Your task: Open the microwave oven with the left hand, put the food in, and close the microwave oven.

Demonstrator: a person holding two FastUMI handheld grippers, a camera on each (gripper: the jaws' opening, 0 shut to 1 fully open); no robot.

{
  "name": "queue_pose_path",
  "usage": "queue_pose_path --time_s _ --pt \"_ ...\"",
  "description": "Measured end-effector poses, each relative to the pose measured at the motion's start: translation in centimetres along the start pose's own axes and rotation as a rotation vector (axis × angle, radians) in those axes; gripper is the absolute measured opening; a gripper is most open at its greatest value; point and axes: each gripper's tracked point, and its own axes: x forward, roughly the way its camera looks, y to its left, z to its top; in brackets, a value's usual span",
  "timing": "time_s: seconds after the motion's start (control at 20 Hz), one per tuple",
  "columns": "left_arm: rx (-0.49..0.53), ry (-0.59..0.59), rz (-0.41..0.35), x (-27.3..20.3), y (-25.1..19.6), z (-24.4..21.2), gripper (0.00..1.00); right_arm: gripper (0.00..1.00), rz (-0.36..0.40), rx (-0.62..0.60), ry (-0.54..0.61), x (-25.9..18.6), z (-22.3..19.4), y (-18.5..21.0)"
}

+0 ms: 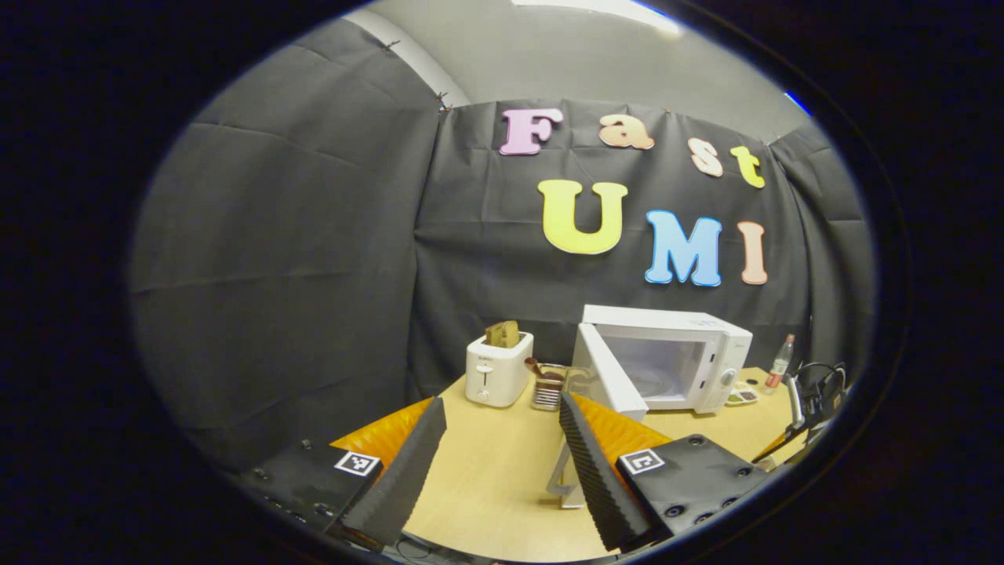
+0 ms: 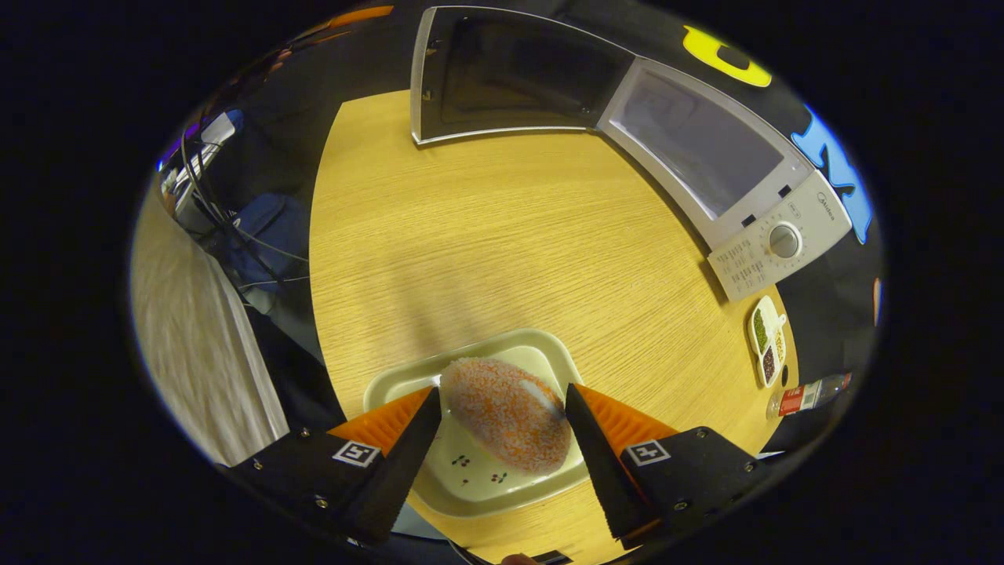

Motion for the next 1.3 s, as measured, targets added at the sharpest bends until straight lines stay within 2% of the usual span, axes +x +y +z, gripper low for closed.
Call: queue_pose_path --time_s 0.25,0.3,0.35,0.4,0.5,0.55,0.85,1.0,1.05,1.15,1.3 --pt "-0.013 -0.002 -0.005 0.5 -0.2 0.2 0.93 0.98 -0.026 -0.03 0.026 1.0 -0.8 -0.5" --pt "-0.012 0.0 -0.008 0.5 -0.3 0.1 0.93 0.98 -0.056 -0.029 0.016 1.1 -0.6 -1.1" --pt "-0.011 0.0 -0.011 0.6 -0.5 0.2 0.95 0.9 -0.06 -0.016 0.017 1.1 -0.6 -1.3" --pt "-0.012 -0.002 -0.017 0.7 -0.7 0.3 0.93 0.8 -0.064 -0.004 0.014 0.8 -0.4 -1.2" --pt "-0.01 -0.01 -0.026 0.6 -1.2 0.5 0.93 0.74 -0.105 0.007 -0.03 0.0 0.7 -2.1" --pt "-0.008 -0.014 -0.029 0.6 -1.3 0.7 0.93 0.74 -0.118 0.017 -0.042 -0.5 1.0 -2.2" --pt "-0.015 -0.028 -0.032 0.9 -1.8 1.1 0.93 0.73 -0.226 -0.01 -0.178 -3.0 7.4 -5.4" --pt "-0.011 -0.025 -0.014 1.0 -1.6 0.9 0.92 0.74 -0.275 -0.027 -0.277 -4.2 12.0 -7.0" --pt "-0.013 -0.027 -0.009 0.8 -1.4 1.0 0.95 0.73 -0.287 -0.029 -0.304 -4.3 13.2 -7.6" --pt "-0.021 -0.029 0.006 0.8 -1.2 0.9 0.92 0.73 -0.309 -0.039 -0.346 -4.8 15.7 -8.7" --pt "-0.028 -0.034 0.04 0.6 -0.3 1.1 0.95 0.73 -0.318 -0.05 -0.381 -5.0 18.7 -10.0"
